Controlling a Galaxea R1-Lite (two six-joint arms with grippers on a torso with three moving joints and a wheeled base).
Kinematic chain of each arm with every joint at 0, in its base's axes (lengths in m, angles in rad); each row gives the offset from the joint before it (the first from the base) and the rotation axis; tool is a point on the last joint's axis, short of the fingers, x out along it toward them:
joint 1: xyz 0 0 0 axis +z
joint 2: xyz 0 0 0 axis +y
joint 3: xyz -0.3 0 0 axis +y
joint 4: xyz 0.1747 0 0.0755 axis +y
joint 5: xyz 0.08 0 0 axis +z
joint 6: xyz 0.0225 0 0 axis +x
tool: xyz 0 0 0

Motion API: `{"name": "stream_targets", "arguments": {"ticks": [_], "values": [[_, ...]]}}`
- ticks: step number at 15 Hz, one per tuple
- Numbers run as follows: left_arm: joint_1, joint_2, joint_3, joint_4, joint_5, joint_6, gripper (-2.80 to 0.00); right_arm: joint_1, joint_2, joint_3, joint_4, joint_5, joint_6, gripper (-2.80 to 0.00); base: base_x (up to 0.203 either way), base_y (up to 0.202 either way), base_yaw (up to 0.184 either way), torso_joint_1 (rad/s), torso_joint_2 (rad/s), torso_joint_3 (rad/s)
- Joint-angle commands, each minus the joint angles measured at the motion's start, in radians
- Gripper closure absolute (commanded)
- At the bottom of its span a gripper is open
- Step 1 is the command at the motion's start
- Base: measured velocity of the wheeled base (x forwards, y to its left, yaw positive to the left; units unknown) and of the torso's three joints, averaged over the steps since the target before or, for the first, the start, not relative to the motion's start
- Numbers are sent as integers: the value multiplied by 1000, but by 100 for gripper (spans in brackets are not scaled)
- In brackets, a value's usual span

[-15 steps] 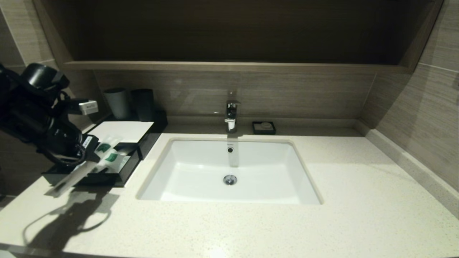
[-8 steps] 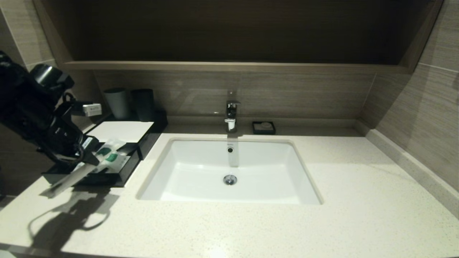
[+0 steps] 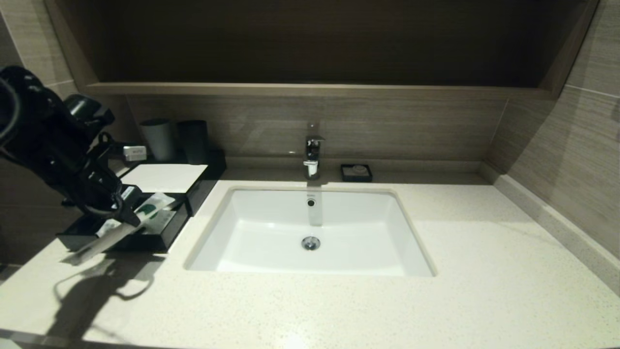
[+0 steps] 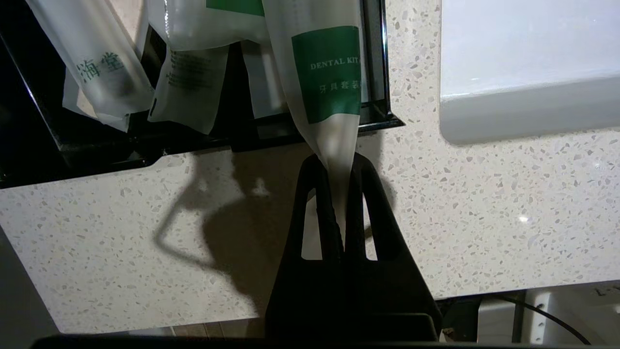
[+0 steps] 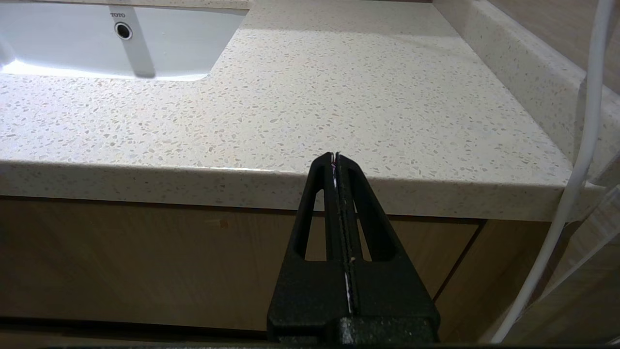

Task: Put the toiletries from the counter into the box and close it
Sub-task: Place the bathroom toiletry into the drawer

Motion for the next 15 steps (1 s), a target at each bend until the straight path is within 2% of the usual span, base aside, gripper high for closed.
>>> {"name": "stream_targets", "arguments": {"ticks": [1, 15], "values": [[1, 32, -8, 6, -1, 2, 0, 0, 0, 2, 0, 0, 0, 0, 0, 0, 0, 0, 0, 0], [2, 99, -66, -2, -16, -6, 0, 0, 1, 2, 1, 0, 0, 0, 0, 0, 0, 0, 0, 0]]}}
